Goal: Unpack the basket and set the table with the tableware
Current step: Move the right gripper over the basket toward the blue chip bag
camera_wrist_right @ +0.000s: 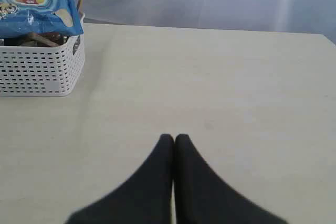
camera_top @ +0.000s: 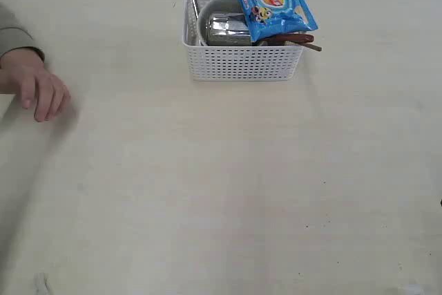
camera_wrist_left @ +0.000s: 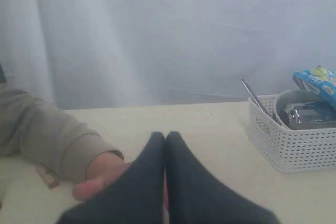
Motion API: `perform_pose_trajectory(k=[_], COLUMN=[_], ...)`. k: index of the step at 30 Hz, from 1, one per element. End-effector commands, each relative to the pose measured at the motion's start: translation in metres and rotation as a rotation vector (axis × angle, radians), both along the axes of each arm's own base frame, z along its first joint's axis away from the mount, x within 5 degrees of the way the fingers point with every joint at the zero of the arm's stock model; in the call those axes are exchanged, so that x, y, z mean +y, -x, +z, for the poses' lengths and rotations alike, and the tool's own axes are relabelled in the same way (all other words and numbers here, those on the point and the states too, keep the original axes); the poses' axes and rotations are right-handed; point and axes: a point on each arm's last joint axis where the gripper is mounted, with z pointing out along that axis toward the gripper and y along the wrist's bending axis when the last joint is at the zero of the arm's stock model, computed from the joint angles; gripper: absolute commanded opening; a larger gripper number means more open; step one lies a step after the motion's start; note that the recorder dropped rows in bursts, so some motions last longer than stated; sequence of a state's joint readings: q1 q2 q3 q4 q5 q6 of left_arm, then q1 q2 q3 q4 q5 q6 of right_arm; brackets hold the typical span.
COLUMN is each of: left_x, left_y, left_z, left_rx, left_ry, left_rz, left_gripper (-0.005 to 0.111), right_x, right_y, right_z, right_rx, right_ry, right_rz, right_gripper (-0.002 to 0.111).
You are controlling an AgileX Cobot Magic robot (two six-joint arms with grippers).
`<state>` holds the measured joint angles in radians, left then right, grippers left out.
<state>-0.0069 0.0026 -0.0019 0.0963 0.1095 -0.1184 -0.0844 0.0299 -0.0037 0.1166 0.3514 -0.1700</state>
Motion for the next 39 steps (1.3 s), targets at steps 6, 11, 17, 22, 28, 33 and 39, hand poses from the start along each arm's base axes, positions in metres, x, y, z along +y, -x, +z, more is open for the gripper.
perform_pose_trajectory(k=[6, 11, 17, 22, 28, 33, 39], left_x=[0.000, 0.000, 0.000, 0.000, 0.000, 0.000, 0.000], left_y=[0.000, 0.000, 0.000, 0.000, 0.000, 0.000, 0.000], left_z=[0.000, 0.000, 0.000, 0.000, 0.000, 0.000, 0.000], left_rx=[-0.008, -0.008, -0.008, -0.008, -0.008, -0.008, -0.008], left_ry=[0.006, 0.006, 0.006, 0.006, 0.006, 0.006, 0.006], left_rz=[-0.007, -0.007, -0.007, -0.007, -0.007, -0.007, -0.007], left_gripper=[0.000, 0.000, 0.000, 0.000, 0.000, 0.000, 0.000], right_x=[-0.001, -0.001, -0.004, -0.004, -0.004, -0.006, -0.004], right_y=[-0.003, -0.003, -0.003, -0.003, -0.003, -0.002, -0.006], right_z=[0.012, 0.021, 0.030, 0.030, 0.030, 0.035, 0.033], right_rx=[-0.152, -0.254, -0.356, -0.365, -0.368, -0.428, -0.385], right_ry=[-0.037, -0.139, -0.190, -0.230, -0.298, -0.381, -0.444], right_rz=[-0.020, -0.040, -0.066, -0.072, -0.080, -0.096, -0.088], right_gripper=[0.000, 0.000, 0.000, 0.000, 0.000, 0.000, 0.000])
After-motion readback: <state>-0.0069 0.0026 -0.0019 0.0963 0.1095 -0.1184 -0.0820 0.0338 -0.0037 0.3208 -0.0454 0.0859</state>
